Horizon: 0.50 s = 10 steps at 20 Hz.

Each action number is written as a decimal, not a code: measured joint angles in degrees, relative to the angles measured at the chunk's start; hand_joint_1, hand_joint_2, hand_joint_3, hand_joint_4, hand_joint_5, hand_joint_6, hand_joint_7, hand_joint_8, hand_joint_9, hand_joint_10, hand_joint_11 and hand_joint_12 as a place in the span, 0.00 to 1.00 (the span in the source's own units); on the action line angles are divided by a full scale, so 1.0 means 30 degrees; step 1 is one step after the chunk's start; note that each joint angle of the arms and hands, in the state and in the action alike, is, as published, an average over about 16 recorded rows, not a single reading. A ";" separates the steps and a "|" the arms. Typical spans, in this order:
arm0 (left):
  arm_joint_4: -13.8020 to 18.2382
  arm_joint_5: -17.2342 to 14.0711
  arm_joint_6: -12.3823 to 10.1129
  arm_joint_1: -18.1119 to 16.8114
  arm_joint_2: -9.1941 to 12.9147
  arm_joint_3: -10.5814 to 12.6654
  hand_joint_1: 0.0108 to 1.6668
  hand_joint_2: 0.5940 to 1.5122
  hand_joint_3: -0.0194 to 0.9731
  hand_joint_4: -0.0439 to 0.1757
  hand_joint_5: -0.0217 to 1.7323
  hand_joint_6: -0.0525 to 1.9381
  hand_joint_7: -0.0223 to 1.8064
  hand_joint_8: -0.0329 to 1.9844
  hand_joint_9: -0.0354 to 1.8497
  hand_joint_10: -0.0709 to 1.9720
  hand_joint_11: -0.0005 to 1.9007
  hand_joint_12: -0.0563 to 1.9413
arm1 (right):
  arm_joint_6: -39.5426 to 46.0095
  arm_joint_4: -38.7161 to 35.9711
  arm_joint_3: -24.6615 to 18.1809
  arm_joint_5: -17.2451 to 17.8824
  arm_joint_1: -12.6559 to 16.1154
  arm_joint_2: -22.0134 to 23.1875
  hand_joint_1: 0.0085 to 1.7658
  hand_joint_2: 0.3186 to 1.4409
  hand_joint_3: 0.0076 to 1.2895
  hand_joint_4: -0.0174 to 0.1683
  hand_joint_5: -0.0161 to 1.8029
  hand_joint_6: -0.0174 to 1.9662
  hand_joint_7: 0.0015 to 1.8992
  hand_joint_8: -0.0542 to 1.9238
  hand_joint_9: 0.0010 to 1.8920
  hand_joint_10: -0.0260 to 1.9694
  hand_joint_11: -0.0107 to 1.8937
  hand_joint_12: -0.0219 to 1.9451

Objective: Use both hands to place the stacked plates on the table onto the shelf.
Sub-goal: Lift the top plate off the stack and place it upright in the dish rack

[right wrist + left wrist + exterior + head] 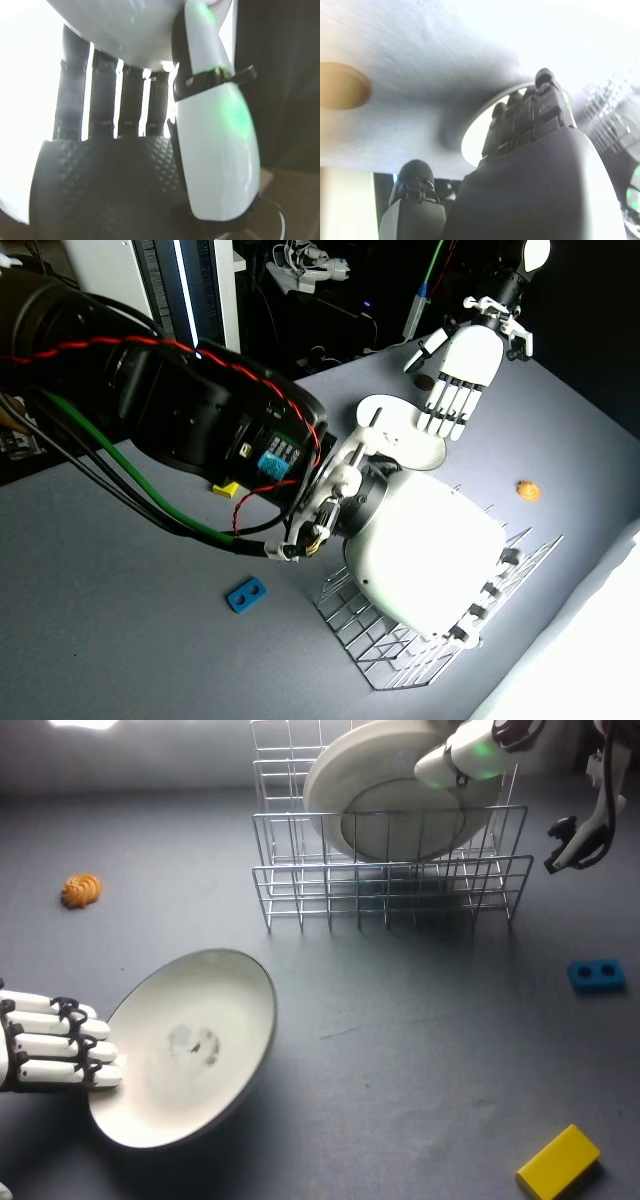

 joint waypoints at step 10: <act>-0.1189 0.0188 -0.0495 0.1181 0.0248 -0.0455 0.00 0.59 0.04 0.18 0.02 0.03 0.01 0.01 0.01 0.02 0.01 0.03 | 0.0005 0.0065 0.0033 -0.0115 -0.0267 -0.0048 0.60 0.73 0.00 0.07 0.43 0.35 0.45 0.35 0.38 0.39 0.20 0.77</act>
